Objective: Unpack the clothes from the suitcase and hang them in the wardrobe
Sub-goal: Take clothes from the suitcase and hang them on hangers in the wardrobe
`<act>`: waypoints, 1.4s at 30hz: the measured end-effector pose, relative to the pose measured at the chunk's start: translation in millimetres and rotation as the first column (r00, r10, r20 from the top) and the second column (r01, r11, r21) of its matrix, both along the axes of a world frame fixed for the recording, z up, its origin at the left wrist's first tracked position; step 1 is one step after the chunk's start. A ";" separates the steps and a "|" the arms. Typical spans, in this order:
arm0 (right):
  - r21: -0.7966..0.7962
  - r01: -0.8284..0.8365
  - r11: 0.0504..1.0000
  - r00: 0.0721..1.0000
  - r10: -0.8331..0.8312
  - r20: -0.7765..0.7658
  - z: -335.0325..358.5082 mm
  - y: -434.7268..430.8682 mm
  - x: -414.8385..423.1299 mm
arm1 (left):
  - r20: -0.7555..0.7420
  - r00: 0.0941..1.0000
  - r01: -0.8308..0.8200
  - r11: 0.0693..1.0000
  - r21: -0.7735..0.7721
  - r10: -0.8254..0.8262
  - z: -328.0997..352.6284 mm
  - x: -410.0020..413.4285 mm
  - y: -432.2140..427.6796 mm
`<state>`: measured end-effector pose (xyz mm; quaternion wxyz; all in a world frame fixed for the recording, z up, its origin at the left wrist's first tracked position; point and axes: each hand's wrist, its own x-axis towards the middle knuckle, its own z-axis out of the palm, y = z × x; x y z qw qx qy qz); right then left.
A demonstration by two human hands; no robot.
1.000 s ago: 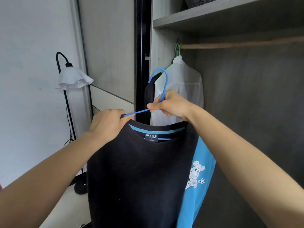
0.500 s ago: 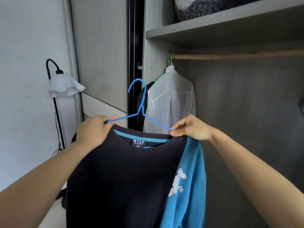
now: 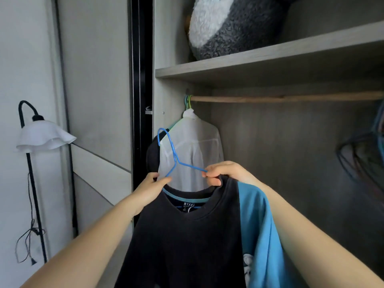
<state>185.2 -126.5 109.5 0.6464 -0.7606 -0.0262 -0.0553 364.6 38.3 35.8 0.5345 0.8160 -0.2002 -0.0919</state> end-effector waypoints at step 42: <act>0.063 0.617 0.785 0.738 -0.604 0.300 36.3 -100.8 346.8 | 0.339 0.905 -0.202 0.961 -0.186 0.256 25.2 117.1 -107.4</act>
